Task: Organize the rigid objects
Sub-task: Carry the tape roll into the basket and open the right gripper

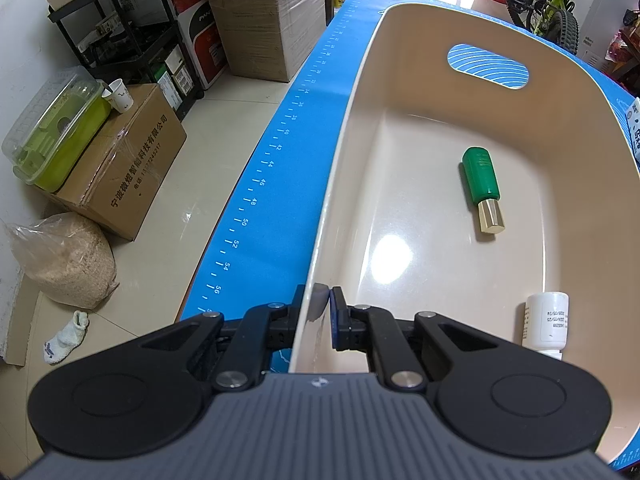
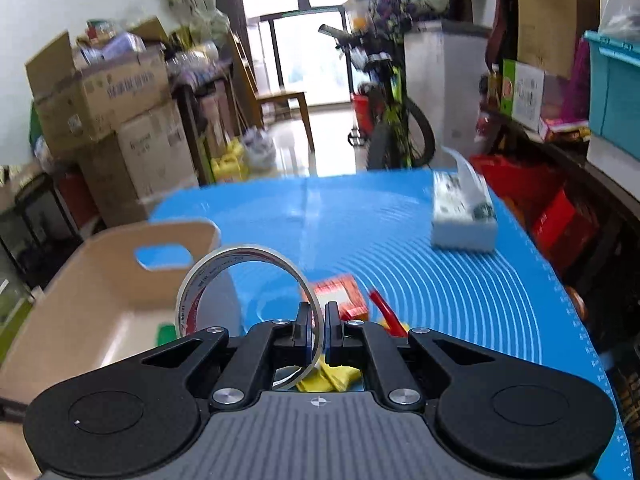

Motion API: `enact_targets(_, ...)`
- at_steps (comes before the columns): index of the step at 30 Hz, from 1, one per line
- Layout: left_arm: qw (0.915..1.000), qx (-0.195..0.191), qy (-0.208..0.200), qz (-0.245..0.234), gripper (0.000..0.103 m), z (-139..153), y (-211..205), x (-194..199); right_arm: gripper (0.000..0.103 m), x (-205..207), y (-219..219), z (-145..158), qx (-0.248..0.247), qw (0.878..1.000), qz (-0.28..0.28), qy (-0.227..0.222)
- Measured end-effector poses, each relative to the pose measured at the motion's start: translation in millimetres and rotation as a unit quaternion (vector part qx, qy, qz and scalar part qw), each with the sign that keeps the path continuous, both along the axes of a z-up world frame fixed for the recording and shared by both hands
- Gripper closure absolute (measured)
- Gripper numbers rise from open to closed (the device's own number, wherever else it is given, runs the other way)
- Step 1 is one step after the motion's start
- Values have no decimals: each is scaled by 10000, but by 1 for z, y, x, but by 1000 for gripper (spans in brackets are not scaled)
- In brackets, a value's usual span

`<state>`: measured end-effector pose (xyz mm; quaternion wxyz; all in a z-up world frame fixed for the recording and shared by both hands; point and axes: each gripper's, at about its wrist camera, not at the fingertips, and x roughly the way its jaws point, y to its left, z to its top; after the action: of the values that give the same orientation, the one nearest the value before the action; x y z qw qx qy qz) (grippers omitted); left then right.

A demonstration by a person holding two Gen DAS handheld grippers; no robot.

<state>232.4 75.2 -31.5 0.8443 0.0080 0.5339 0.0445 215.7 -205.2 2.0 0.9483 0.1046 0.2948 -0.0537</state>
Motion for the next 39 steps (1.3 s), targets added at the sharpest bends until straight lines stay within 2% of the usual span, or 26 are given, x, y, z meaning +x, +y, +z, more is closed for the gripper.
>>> enact_targets(7, 10000, 16, -3, -5, 90, -1, 0, 0, 86, 7, 33, 21, -46, 9986, 350, -384)
enact_targets(12, 10000, 12, 0, 4, 90, -1, 0, 0, 86, 15, 66, 24, -145, 9963, 764, -353)
enact_targets(22, 10000, 15, -5, 6, 91, -1, 0, 1, 86, 34, 119, -3, -346, 9854, 1633, 341)
enact_targets(28, 10000, 24, -6, 3, 91, -1, 0, 1, 86, 40, 142, -27, -600, 9710, 2101, 973)
enact_targets(32, 10000, 23, -8, 1, 91, -1, -1, 1, 86, 38, 150, -34, -637, 9639, 2274, 1233)
enact_targets(34, 10000, 27, -9, -1, 91, -1, -1, 1, 85, 38, 150, -36, -633, 9615, 2324, 1325)
enact_targets(37, 10000, 39, -13, -7, 91, -1, -2, 1, 76, 38, 149, -36, -613, 9605, 2331, 1395)
enact_targets(39, 10000, 38, -11, -4, 91, -1, -2, 1, 62, 38, 146, -33, -541, 9622, 2316, 1326)
